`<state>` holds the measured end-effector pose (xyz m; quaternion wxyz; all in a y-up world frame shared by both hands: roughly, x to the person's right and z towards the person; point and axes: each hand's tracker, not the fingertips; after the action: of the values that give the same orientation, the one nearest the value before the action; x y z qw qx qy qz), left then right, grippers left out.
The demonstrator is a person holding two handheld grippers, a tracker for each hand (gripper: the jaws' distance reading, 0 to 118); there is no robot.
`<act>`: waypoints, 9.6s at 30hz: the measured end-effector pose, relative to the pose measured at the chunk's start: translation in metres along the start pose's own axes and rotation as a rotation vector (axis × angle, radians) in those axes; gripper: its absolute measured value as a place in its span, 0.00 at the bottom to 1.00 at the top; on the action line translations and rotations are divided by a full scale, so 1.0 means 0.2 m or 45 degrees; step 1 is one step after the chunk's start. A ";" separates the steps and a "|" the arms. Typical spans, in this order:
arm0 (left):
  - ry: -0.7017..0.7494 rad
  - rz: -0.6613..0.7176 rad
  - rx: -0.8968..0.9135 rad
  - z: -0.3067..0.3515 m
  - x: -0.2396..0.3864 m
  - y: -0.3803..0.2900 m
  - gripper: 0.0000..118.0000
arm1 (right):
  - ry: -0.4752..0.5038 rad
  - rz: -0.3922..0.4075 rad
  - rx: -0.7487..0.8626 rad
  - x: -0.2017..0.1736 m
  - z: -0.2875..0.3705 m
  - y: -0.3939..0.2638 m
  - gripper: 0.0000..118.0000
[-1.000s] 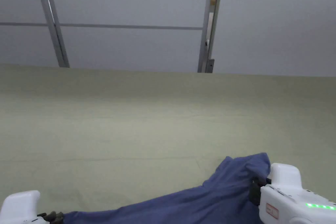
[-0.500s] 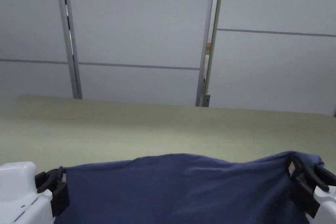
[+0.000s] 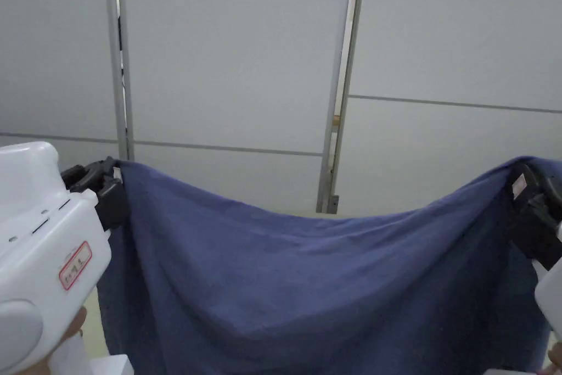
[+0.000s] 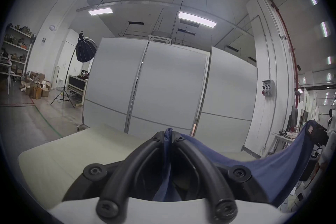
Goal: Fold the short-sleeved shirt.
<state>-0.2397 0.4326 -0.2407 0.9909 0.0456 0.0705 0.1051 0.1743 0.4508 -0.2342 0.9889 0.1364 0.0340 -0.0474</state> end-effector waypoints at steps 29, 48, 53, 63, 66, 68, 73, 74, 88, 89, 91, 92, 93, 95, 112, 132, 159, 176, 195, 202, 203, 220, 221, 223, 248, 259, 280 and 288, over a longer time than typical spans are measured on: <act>0.027 0.111 0.033 -1.55 0.10 0.14 0.05 | 0.011 0.051 0.029 0.07 -1.58 -0.17 0.04; 0.009 -0.219 -0.362 -0.47 -0.15 -0.53 0.05 | 0.171 0.028 -0.583 0.26 -0.48 -0.86 0.04; -0.035 -0.216 -0.621 -0.14 -0.23 -0.74 0.05 | 0.143 0.022 -0.881 0.27 -0.03 -1.00 0.04; 0.051 -0.234 -1.327 0.16 -0.52 -1.36 0.05 | 0.069 -0.053 -1.417 0.29 0.47 -1.40 0.04; 0.096 -0.210 -1.459 0.20 -0.62 -1.49 0.05 | 0.070 -0.046 -1.537 0.29 0.48 -1.51 0.04; 0.114 -0.182 -1.495 0.21 -0.67 -1.54 0.05 | 0.052 -0.021 -1.597 0.30 0.49 -1.58 0.04; 0.110 -0.250 -1.515 0.17 -0.69 -1.61 0.05 | 0.051 0.002 -1.647 0.33 0.48 -1.67 0.04; 0.111 -0.256 -1.519 0.16 -0.69 -1.62 0.05 | 0.049 0.030 -1.661 0.33 0.48 -1.69 0.04; 0.090 -0.077 -0.915 0.24 -0.58 -1.10 0.90 | -0.097 0.117 -1.200 0.36 0.53 -1.34 0.97; 0.083 -0.052 -0.833 0.25 -0.56 -1.05 0.90 | -0.104 0.081 -1.117 0.35 0.53 -1.28 0.97; 0.033 0.036 -0.654 0.29 -0.51 -0.95 0.90 | -0.057 -0.034 -0.953 0.34 0.52 -1.15 0.91; -0.011 0.072 -0.623 0.30 -0.49 -0.93 0.88 | -0.030 -0.074 -0.904 0.33 0.52 -1.11 0.77; -0.027 0.090 -0.617 0.29 -0.46 -0.91 0.81 | -0.011 -0.100 -0.885 0.32 0.51 -1.08 0.58; -0.025 0.069 -0.630 0.28 -0.41 -0.91 0.14 | -0.005 -0.098 -0.886 0.24 0.48 -1.03 0.15; 0.042 0.041 -1.286 0.13 -0.62 -1.13 0.67 | 0.070 -0.100 -0.964 0.22 0.47 -1.15 0.10; 0.134 -0.080 -1.539 0.12 -0.69 -1.61 0.13 | -0.150 -0.208 -1.492 0.37 0.47 -1.48 1.00; 0.075 -0.010 -1.272 -0.35 -0.56 -1.28 0.13 | -0.116 -0.137 -1.208 0.38 -0.02 -1.44 0.08; 0.239 -0.043 -1.496 -0.86 -0.59 -1.75 0.14 | -0.095 0.076 -1.568 0.37 -0.47 -2.09 0.09; -0.043 0.040 -0.717 0.22 -0.37 -1.19 0.01 | -0.031 -0.154 -0.864 0.34 0.28 -1.33 0.05; 0.008 -0.038 -0.787 0.26 -0.36 -1.26 0.01 | 0.006 -0.129 -0.925 0.27 0.38 -1.27 0.05; 0.010 -0.032 -0.795 0.25 -0.37 -1.25 0.01 | 0.008 -0.136 -0.927 0.22 0.37 -1.24 0.05; 0.277 0.013 -1.474 -0.41 -0.67 -1.79 0.73 | -0.002 -0.204 -1.053 0.24 0.30 -1.38 0.05; 0.325 0.009 -1.473 -0.38 -0.67 -1.81 0.73 | -0.010 -0.199 -1.087 0.24 0.29 -1.40 0.05; 0.314 0.008 -1.392 -0.37 -0.63 -1.77 0.72 | -0.025 -0.189 -1.154 0.26 0.27 -1.46 0.05; 0.133 0.027 -1.362 -0.29 -0.48 -1.57 0.10 | -0.042 -0.340 -1.394 0.47 -0.04 -1.72 0.07; 0.066 0.054 -1.491 0.11 -0.40 -1.51 0.10 | -0.138 -0.219 -1.416 0.69 0.40 -1.39 0.07; 0.091 0.008 -1.023 0.11 -0.34 -1.22 0.82 | -0.312 -0.037 -1.183 0.67 0.39 -1.26 0.96; -0.051 -0.032 -0.564 -0.05 -0.08 -0.94 0.16 | -0.149 -0.108 -0.813 0.48 0.14 -1.02 0.24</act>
<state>-0.2185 0.2465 -0.2682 0.9791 -0.1720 0.0266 0.1049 0.2506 0.2398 -0.2702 0.9791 -0.1852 -0.0042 -0.0835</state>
